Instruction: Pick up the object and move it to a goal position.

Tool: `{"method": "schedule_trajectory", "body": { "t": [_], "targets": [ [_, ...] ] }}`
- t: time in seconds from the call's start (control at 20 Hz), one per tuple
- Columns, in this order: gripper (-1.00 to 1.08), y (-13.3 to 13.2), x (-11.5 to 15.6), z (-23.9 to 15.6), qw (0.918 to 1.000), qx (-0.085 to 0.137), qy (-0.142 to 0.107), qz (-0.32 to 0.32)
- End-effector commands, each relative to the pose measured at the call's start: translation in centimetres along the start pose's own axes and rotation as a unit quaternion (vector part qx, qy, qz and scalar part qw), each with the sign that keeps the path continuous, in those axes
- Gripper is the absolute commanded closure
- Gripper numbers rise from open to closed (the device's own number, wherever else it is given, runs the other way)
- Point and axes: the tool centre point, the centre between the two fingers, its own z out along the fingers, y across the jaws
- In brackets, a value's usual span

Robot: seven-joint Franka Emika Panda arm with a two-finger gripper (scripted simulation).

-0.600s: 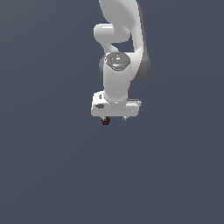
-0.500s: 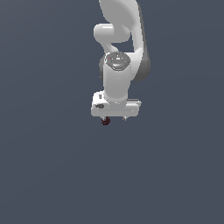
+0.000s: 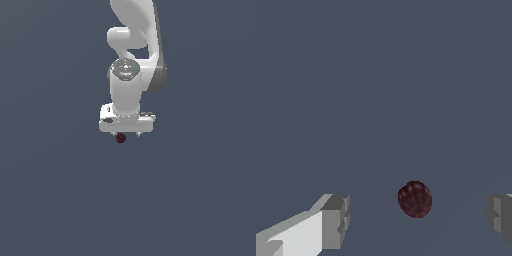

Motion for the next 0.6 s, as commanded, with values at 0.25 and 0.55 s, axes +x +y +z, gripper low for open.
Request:
{"method": "schedule_trajectory", "body": {
  "t": [0.25, 0.55],
  "targets": [
    [-0.92, 0.0, -0.2, 0.4, 0.9999, 0.001, 0.0, 0.014],
    [-0.92, 0.2, -0.8, 1.3, 0.9985, 0.003, 0.002, 0.054]
  ]
}}
